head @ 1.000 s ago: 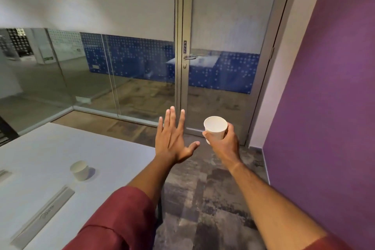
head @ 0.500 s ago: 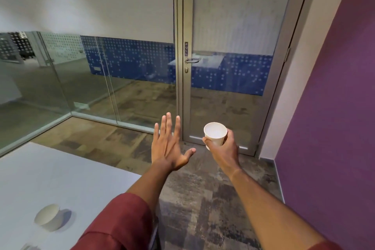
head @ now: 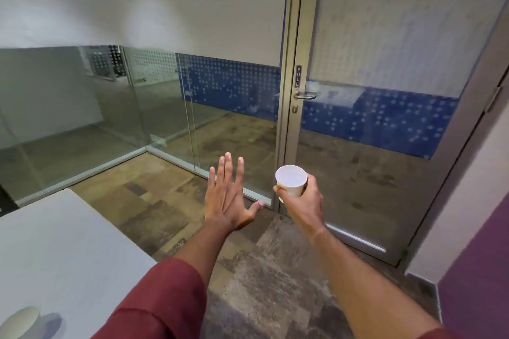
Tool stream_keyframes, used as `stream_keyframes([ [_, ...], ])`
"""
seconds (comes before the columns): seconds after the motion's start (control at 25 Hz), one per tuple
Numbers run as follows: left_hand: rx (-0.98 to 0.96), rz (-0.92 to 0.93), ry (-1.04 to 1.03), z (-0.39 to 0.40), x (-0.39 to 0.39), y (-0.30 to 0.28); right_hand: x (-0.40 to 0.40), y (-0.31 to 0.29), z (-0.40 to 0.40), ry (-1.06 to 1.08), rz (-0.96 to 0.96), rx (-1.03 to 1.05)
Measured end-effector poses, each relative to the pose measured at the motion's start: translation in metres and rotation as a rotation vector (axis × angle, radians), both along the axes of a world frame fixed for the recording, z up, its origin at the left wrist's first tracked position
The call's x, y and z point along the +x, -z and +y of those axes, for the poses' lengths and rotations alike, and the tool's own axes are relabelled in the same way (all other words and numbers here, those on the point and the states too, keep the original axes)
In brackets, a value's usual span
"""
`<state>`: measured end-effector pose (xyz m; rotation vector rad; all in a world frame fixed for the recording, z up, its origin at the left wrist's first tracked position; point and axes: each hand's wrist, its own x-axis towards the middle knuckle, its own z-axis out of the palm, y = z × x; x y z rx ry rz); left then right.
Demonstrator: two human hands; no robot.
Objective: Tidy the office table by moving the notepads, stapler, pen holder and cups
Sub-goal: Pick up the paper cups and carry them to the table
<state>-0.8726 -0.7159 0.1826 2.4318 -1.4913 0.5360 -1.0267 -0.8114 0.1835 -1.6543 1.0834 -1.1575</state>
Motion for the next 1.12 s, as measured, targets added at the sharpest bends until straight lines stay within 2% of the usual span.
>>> stream_keyframes([
  [0.24,-0.001,0.013,-0.161,-0.061,0.047,-0.010,0.069,-0.012,-0.088,-0.182,-0.014,-0.001],
  [0.48,-0.038,0.020,-0.310,-0.105,0.142,-0.004,0.178,-0.008,-0.147,-0.348,-0.022,0.013],
  [0.8,-0.056,0.011,-0.514,-0.148,0.328,-0.010,0.390,-0.020,-0.203,-0.529,-0.063,0.020],
  [1.12,-0.069,-0.042,-0.705,-0.130,0.494,-0.043,0.592,-0.045,-0.204,-0.729,-0.079,0.012],
])
